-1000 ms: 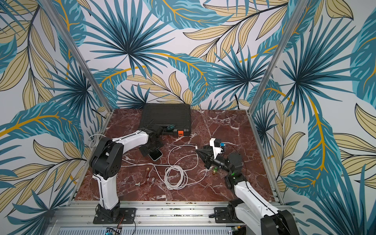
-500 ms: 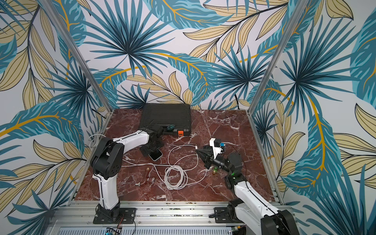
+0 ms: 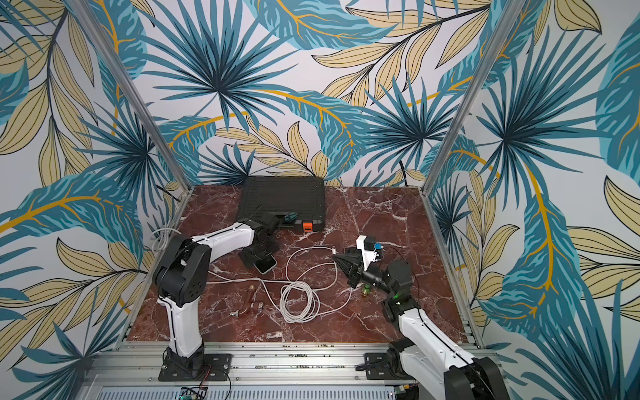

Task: Plug the charging cable into the phone
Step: Pick up the phone at the center of the board.

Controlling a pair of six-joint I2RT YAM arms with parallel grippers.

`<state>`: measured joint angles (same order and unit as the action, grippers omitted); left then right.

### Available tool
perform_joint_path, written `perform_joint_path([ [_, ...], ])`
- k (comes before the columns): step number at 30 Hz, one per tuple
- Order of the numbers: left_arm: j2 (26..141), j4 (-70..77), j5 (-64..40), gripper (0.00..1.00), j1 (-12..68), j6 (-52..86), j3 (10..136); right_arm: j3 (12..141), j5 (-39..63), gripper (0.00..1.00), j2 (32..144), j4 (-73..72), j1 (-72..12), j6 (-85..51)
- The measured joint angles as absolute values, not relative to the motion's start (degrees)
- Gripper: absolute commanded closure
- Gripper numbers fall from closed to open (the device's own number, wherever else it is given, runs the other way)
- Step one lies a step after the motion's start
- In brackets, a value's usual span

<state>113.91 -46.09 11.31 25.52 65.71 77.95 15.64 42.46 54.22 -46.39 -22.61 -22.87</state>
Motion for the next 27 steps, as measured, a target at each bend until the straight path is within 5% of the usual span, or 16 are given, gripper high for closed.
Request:
perform_joint_path([
  [7, 113.56, -45.93, 10.57, 0.19, 24.47, 65.89, 77.47, 15.64, 42.44, 1.00, 54.19, -46.39, -22.65, -22.85],
  [20, 111.83, -44.51, 8.23, 0.80, 23.59, 60.31, 75.83, 15.64, 42.39, 1.00, 54.04, -46.15, -22.72, -22.70],
  [27, 106.54, -41.30, 5.96, 0.87, 23.42, 54.22, 71.59, 15.64, 41.80, 1.00, 54.11, -45.93, -23.24, -22.72],
])
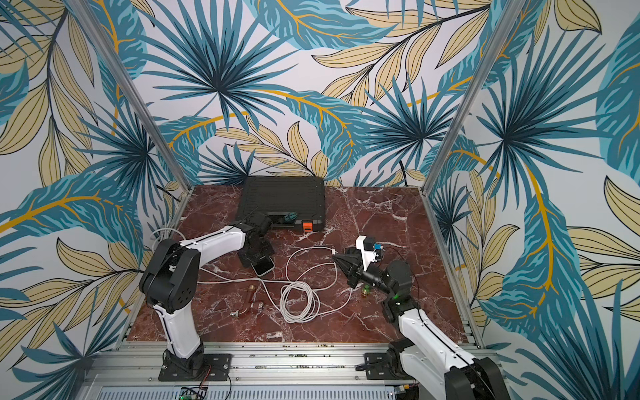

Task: Plug the charging cable into the phone
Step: Pick up the phone at the center of the board, then insert the charging cable into the phone.

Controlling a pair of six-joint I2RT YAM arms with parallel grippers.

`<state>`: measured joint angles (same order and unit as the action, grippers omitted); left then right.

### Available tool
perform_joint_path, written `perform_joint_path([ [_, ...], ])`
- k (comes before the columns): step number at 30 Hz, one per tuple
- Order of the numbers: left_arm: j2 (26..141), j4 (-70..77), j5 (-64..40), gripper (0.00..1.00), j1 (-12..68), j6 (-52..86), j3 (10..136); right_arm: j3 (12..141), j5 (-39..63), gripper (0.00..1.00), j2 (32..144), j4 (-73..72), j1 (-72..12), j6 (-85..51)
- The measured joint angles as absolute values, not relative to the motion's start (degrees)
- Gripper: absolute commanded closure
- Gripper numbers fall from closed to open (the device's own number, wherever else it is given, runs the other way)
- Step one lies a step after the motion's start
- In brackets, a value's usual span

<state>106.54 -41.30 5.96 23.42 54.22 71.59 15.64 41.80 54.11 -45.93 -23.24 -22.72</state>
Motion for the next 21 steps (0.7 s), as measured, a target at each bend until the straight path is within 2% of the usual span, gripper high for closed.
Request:
perform_joint_path([
  [9, 92.07, -38.33, 5.04, 0.92, 23.42, 47.75, 70.15, 17.61, 41.06, 1.00, 54.96, -43.35, -25.02, -22.70],
  [21, 84.18, -40.25, 2.76, 0.91, 23.44, 42.39, 73.80, 26.39, 39.83, 1.00, 60.51, -39.09, -29.63, -22.00],
])
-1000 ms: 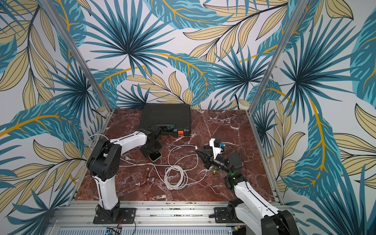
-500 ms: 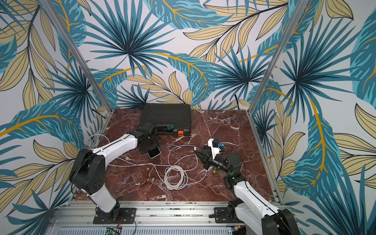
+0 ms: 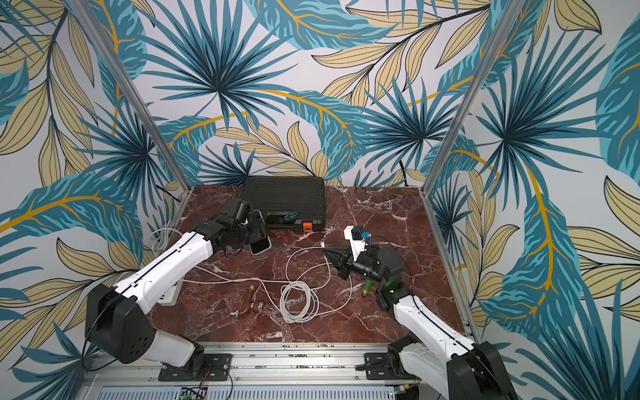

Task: Plug the charging cable into the phone
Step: Insert the charging cable into the phone.

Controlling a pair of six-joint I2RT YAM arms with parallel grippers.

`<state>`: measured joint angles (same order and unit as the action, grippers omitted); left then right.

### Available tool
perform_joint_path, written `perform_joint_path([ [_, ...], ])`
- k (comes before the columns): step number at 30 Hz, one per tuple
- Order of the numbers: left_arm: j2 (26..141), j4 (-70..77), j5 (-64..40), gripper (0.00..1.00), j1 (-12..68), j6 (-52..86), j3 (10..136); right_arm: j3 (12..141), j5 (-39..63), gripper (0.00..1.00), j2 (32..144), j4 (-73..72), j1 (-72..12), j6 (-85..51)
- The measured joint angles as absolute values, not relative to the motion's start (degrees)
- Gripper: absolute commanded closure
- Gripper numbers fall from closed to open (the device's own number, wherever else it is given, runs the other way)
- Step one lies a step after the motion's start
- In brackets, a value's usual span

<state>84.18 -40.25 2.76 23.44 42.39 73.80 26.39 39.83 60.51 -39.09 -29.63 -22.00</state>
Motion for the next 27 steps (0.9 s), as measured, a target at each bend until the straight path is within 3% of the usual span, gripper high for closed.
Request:
perform_joint_path([
  [11, 81.25, -43.07, 1.83, 0.88, 24.25, 40.69, 83.90, 34.13, 38.57, 1.00, 67.70, -36.75, -37.89, -21.58],
  [27, 80.95, -43.66, 2.57, 0.88, 29.69, 40.91, 85.34, 40.97, 36.53, 1.00, 79.59, -38.00, -46.26, -24.88],
])
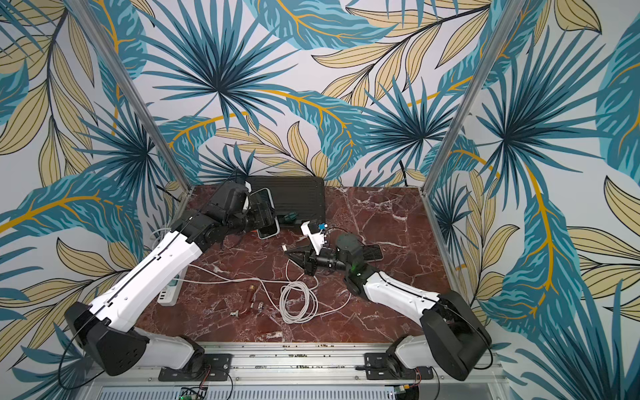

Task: Plug the charging cable into the phone
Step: Insert the charging cable into the phone.

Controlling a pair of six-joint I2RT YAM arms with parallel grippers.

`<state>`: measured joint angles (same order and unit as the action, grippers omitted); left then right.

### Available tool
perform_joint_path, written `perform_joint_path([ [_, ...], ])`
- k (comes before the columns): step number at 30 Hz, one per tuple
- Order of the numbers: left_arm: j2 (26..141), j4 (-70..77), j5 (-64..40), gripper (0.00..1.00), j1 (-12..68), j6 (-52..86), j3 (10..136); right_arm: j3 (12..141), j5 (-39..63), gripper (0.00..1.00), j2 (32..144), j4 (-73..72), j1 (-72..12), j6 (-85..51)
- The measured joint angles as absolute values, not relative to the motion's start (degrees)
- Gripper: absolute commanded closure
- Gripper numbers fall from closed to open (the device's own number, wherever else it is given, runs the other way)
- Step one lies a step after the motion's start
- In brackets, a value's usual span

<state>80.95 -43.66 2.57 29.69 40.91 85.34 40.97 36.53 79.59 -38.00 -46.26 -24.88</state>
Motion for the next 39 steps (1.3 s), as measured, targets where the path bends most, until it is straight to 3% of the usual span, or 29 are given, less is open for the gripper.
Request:
perform_joint_path([
  [39, 79.44, -42.41, 2.61, 0.88, 31.33, 44.21, 82.85, 45.36, 38.61, 1.00, 87.42, -42.13, -47.24, -35.40],
])
